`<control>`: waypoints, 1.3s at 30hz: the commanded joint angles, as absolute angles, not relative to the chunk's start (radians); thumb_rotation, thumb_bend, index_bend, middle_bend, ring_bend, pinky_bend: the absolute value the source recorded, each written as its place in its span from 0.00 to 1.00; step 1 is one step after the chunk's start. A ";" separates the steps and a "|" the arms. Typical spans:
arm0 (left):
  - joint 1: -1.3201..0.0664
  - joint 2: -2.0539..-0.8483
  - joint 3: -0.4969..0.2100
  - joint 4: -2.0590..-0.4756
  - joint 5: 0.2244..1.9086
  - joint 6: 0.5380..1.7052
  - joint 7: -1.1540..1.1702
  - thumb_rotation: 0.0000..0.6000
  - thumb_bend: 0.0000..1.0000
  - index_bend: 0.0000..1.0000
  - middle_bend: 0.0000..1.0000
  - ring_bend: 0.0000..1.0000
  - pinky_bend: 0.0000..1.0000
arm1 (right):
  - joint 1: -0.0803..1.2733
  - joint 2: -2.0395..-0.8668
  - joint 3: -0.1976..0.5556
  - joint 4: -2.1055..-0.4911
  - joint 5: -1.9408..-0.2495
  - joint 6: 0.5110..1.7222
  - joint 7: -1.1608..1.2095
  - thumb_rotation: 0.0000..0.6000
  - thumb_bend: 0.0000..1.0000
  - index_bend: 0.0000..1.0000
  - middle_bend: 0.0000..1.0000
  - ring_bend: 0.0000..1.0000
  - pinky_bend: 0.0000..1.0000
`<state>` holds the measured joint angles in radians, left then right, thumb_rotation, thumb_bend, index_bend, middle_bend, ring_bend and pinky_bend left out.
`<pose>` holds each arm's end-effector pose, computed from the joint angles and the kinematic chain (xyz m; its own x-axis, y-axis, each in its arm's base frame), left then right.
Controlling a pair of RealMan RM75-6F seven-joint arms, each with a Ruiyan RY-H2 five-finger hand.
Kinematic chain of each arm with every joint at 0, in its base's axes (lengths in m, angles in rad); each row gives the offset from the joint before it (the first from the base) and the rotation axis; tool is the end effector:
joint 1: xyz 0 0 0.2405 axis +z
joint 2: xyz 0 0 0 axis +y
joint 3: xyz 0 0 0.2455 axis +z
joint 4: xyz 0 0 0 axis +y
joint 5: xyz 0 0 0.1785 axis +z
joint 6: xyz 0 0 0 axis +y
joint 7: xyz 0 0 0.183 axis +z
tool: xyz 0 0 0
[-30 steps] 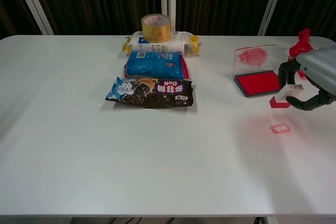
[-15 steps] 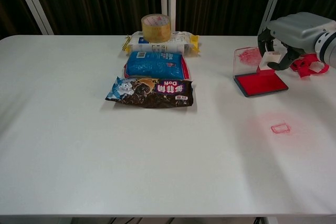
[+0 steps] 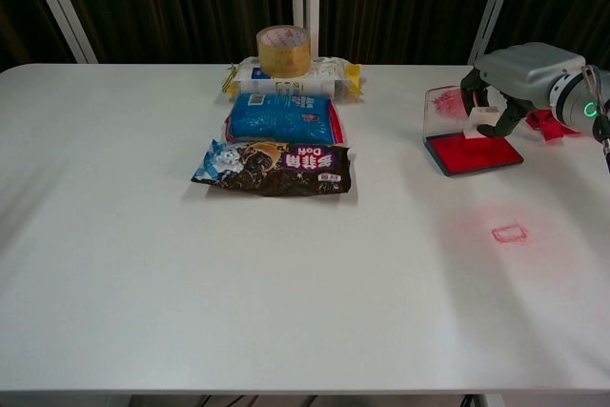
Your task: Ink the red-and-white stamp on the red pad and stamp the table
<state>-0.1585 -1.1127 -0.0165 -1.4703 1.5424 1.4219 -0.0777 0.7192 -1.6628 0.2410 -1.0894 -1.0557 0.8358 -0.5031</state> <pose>-0.2990 0.2344 0.1801 0.4689 0.0560 0.8815 0.8810 -0.1001 -0.4623 -0.2062 -0.4079 -0.0005 0.6628 -0.2225 0.7150 -0.7484 -0.2255 0.6237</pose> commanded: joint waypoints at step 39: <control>-0.150 -1.120 -0.008 -1.477 1.553 1.439 -0.078 0.55 0.02 0.03 0.08 0.11 0.19 | 0.546 -1.458 0.062 -1.440 -1.212 1.087 -0.452 1.00 0.44 0.63 0.57 0.87 1.00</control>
